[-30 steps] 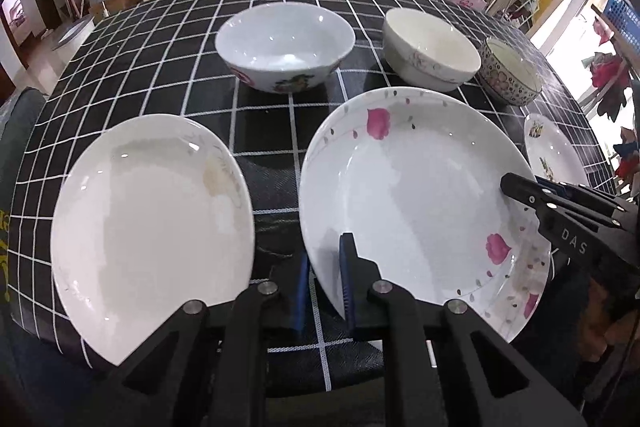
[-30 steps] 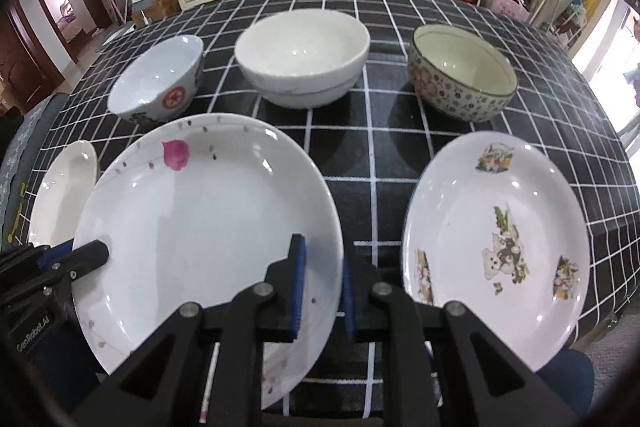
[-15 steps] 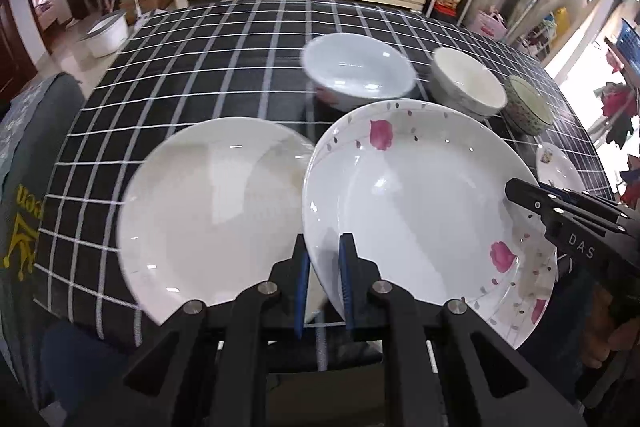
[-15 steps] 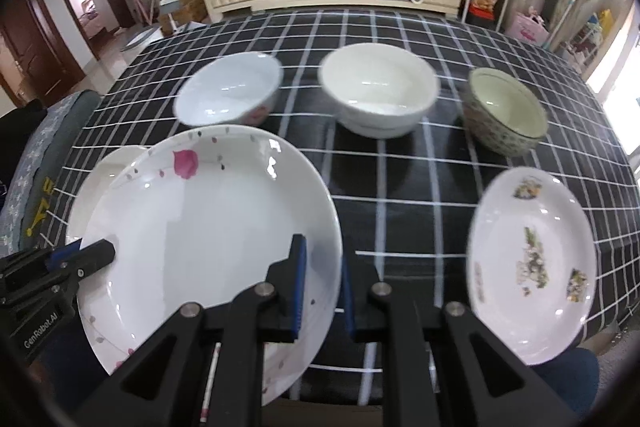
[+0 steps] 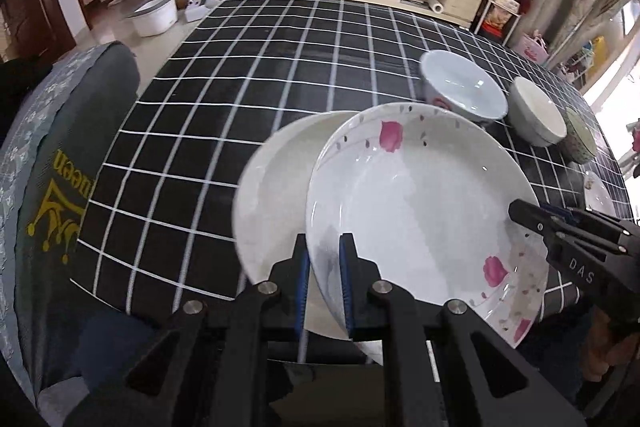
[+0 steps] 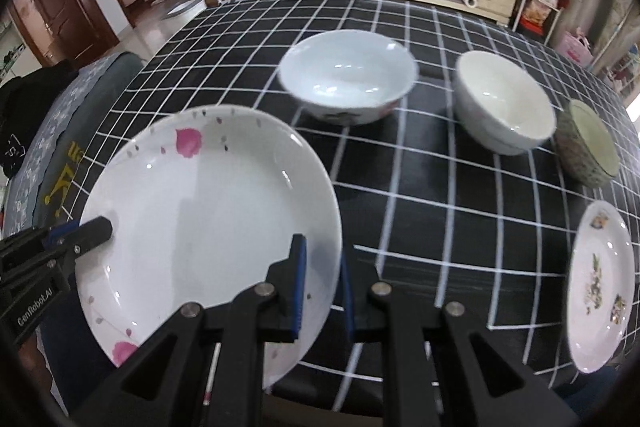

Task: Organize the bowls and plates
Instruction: 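Carry the pink-flower plate with both grippers and lower it onto the plain white plate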

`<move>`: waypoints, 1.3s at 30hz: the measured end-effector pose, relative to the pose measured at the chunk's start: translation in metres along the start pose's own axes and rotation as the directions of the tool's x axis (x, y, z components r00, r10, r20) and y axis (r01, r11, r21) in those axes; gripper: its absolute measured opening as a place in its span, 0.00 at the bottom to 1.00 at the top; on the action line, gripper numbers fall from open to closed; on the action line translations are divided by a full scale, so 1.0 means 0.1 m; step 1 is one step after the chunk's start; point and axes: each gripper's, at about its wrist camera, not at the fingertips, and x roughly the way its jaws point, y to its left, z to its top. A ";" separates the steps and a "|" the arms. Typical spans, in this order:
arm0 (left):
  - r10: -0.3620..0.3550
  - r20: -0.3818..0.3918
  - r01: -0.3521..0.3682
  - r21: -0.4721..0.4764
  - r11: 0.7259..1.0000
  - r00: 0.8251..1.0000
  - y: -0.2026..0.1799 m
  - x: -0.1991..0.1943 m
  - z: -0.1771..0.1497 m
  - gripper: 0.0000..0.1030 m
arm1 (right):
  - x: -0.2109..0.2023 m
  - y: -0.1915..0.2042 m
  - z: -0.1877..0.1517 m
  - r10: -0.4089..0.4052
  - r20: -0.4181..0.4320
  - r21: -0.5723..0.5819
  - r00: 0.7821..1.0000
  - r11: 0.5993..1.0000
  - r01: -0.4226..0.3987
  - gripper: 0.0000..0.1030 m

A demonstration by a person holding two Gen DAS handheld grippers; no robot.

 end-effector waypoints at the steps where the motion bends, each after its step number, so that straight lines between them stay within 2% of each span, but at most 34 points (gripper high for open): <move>1: 0.000 -0.001 0.000 -0.004 1.000 1.000 0.04 0.01 0.01 0.12 | 0.01 0.02 0.02 0.002 -0.003 -0.001 1.000 1.000 -0.002 0.19; 8: -0.013 -0.012 0.012 -0.038 0.999 1.000 0.24 0.13 0.07 0.12 | 0.11 0.15 0.16 -0.002 -0.008 -0.028 1.000 1.000 0.002 0.19; 22: -0.005 -0.027 0.003 -0.091 0.996 1.000 0.52 0.30 0.08 0.12 | 0.33 0.40 0.19 0.006 -0.034 -0.056 0.999 0.998 -0.007 0.16; 34: 0.058 0.004 -0.058 -0.096 0.994 0.998 0.51 0.12 0.00 0.12 | 0.18 0.22 0.13 0.059 -0.041 -0.004 0.997 0.998 -0.059 0.17; 39: 0.040 0.025 -0.038 -0.081 0.996 0.999 0.39 -0.06 0.01 0.12 | 0.02 0.12 0.09 0.060 -0.017 0.011 0.998 0.998 -0.060 0.17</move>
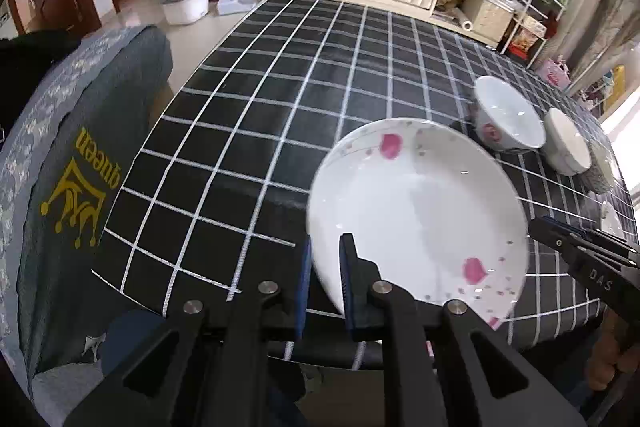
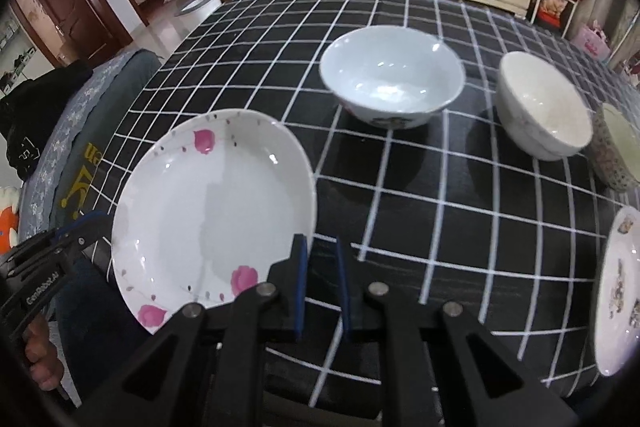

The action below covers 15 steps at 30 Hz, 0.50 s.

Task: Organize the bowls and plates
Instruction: 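Open both grippers and release the pink-flower plate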

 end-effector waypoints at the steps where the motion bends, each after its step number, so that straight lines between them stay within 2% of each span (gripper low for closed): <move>1: -0.003 0.005 0.003 0.007 1.000 1.000 -0.04 -0.03 0.01 0.12 | -0.04 -0.02 -0.01 -0.008 0.008 0.001 1.000 1.000 0.008 0.17; 3: -0.014 0.020 0.014 0.029 0.999 1.000 -0.17 -0.11 0.01 0.12 | -0.14 -0.07 -0.03 -0.013 0.023 0.004 1.000 1.000 0.013 0.18; 6: -0.019 0.039 0.016 0.071 0.997 0.999 -0.37 -0.20 0.02 0.12 | -0.28 -0.19 -0.06 -0.008 0.036 0.029 0.999 1.000 0.007 0.23; 10: -0.057 0.050 0.051 0.108 0.993 0.997 -0.66 -0.32 0.02 0.12 | -0.51 -0.38 -0.10 -0.025 0.079 0.062 0.997 0.998 0.020 0.39; 13: -0.075 0.059 0.066 0.142 0.988 0.995 -0.89 -0.42 0.01 0.24 | -0.67 -0.54 -0.15 -0.036 0.105 0.091 0.994 0.995 0.027 0.45; 15: -0.100 0.081 0.084 0.178 0.980 0.992 -1.07 -0.51 -0.02 0.25 | -0.76 -0.63 -0.18 -0.049 0.118 0.105 0.992 0.994 0.036 0.47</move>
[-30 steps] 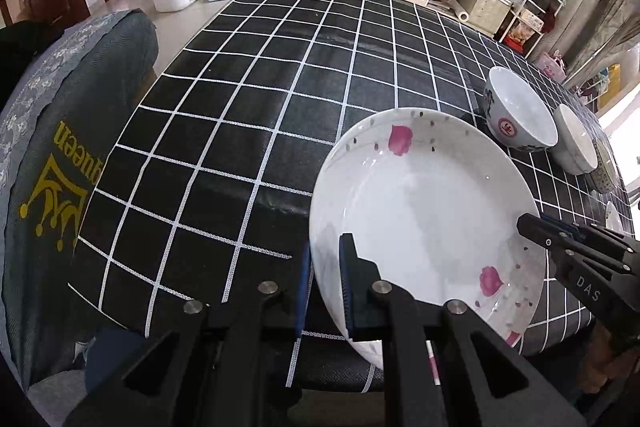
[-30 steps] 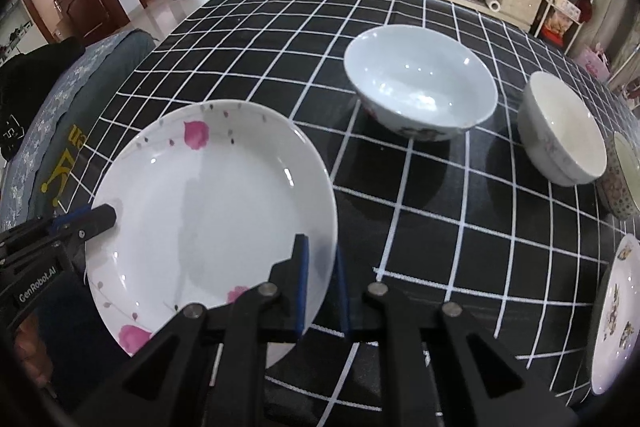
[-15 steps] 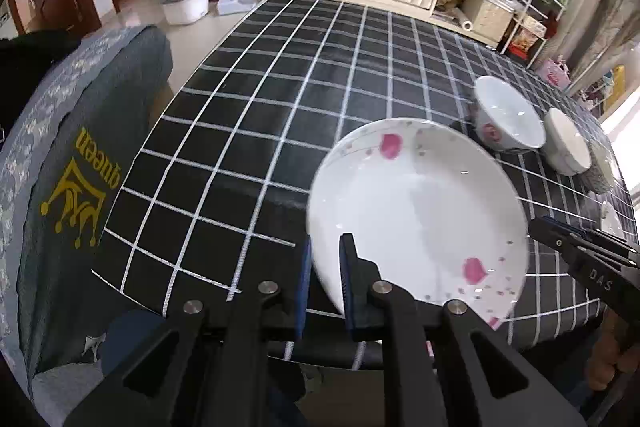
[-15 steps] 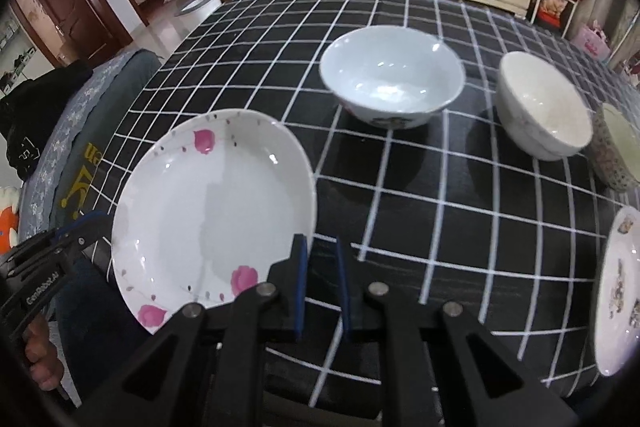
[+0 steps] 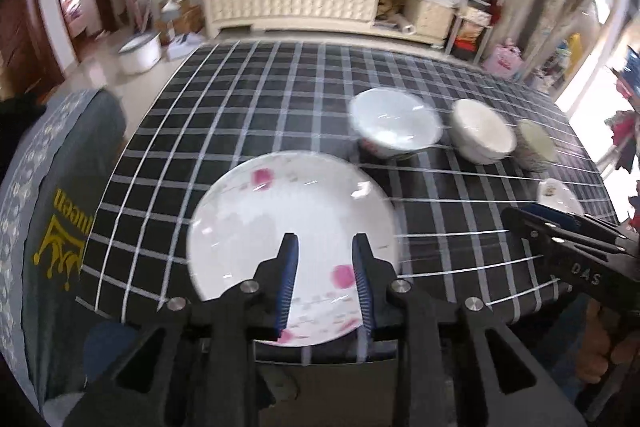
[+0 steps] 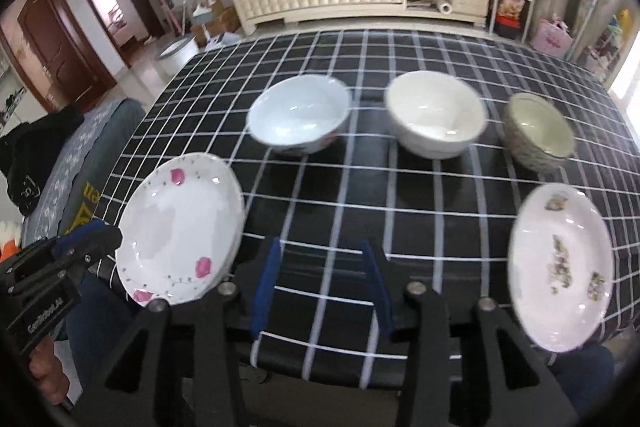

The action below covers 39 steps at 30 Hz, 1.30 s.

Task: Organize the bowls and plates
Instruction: 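Open both grippers and release the pink-flower plate, then move both grippers to the cartoon-print plate rim and close them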

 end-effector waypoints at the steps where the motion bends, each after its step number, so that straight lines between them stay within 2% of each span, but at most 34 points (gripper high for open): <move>1: -0.005 0.005 0.005 0.013 1.000 1.000 -0.07 -0.02 0.00 0.25 | -0.05 -0.06 -0.01 -0.004 0.008 0.008 1.000 1.000 0.004 0.47; 8: -0.073 0.008 0.072 0.094 0.993 0.997 -0.70 -0.03 0.06 0.25 | -0.34 -0.52 -0.09 -0.033 0.036 0.076 0.999 0.997 0.030 0.49; 15: -0.154 -0.023 0.156 0.163 0.974 0.988 -1.38 0.10 0.11 0.26 | -0.59 -1.06 -0.25 -0.104 0.039 0.143 0.994 0.985 0.097 0.50; 17: -0.184 -0.039 0.188 0.180 0.966 0.982 -1.58 0.15 0.12 0.36 | -0.65 -1.20 -0.29 -0.122 0.042 0.163 0.992 0.980 0.114 0.51; 19: -0.210 -0.051 0.216 0.193 0.957 0.976 -1.73 0.18 0.13 0.36 | -0.70 -1.37 -0.32 -0.137 0.045 0.190 0.990 0.974 0.126 0.51; 29: -0.208 -0.132 0.237 0.264 0.935 0.969 -2.41 0.47 0.11 0.36 | -0.76 -2.07 -0.49 -0.177 0.020 0.281 0.984 0.946 0.164 0.52; 39: -0.196 -0.217 0.254 0.285 0.924 0.956 -2.80 0.88 0.09 0.36 | -0.58 -2.60 -0.56 -0.170 -0.029 0.332 0.985 0.928 0.170 0.52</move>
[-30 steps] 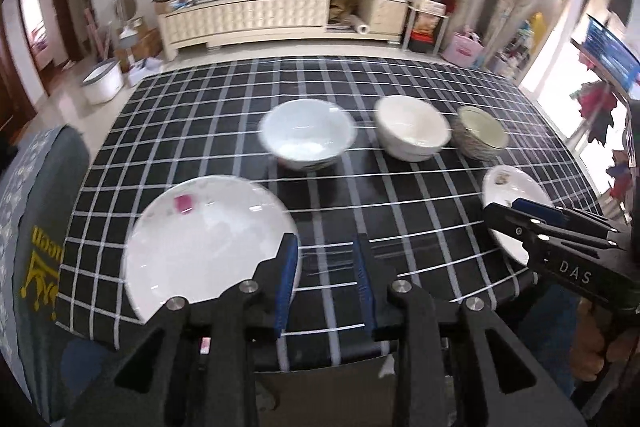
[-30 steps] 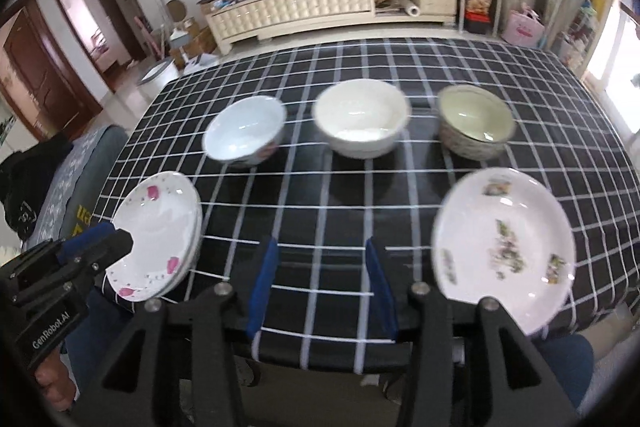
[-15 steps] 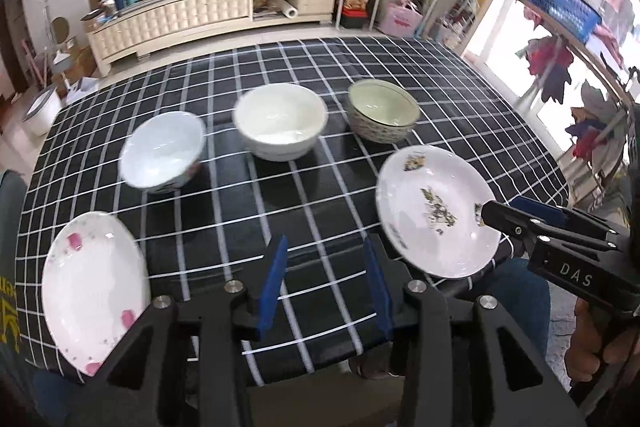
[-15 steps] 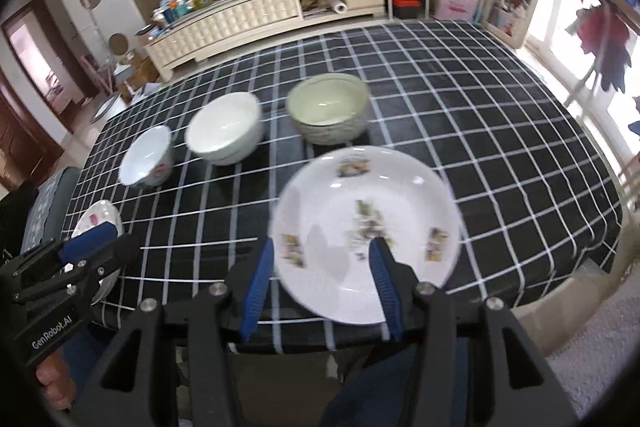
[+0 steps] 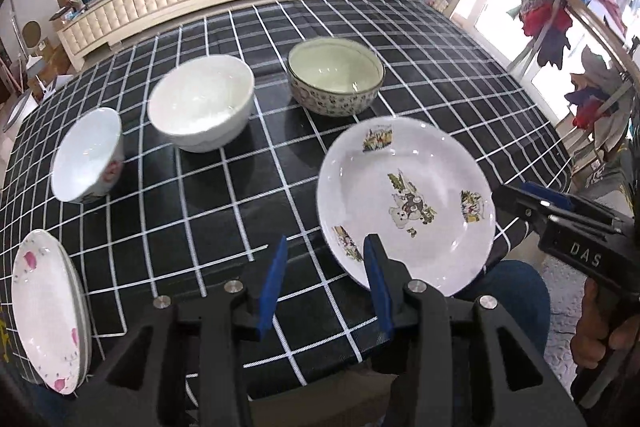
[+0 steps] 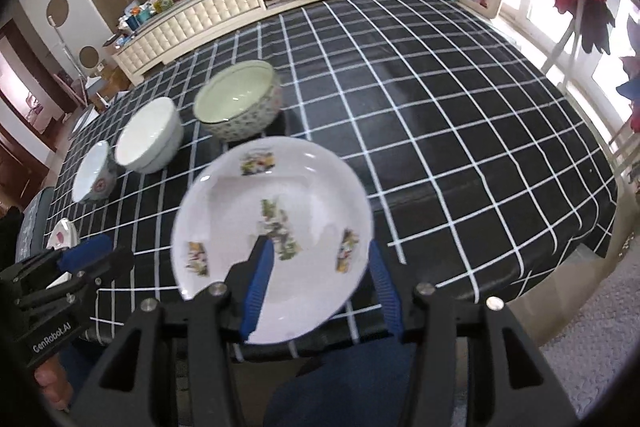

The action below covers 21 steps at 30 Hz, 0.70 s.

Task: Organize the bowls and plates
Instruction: 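Move both grippers to the cartoon-print plate rim and close them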

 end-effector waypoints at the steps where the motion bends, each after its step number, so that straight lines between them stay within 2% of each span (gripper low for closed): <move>1: 0.005 -0.009 -0.005 0.002 1.000 1.000 -0.01 0.06 0.01 0.36 | 0.03 -0.03 0.01 -0.001 -0.003 0.003 1.000 1.000 0.001 0.52; 10: -0.002 -0.085 -0.002 -0.046 0.999 0.996 0.11 0.46 0.06 0.36 | 0.34 -0.16 0.09 -0.015 -0.036 0.005 0.999 1.000 0.015 0.52; 13: -0.008 -0.104 0.002 -0.050 0.999 0.995 0.12 0.56 0.08 0.31 | 0.41 -0.15 0.09 -0.025 -0.043 -0.012 0.999 1.000 0.024 0.52; 17: -0.051 -0.116 0.045 -0.055 0.997 0.992 0.09 0.62 0.09 0.27 | 0.47 -0.19 0.10 -0.013 -0.054 0.000 0.998 1.000 0.013 0.44; 21: -0.045 -0.117 0.041 -0.042 0.998 0.992 0.04 0.69 0.11 0.19 | 0.49 -0.25 0.10 -0.019 -0.051 0.004 0.999 1.000 0.020 0.39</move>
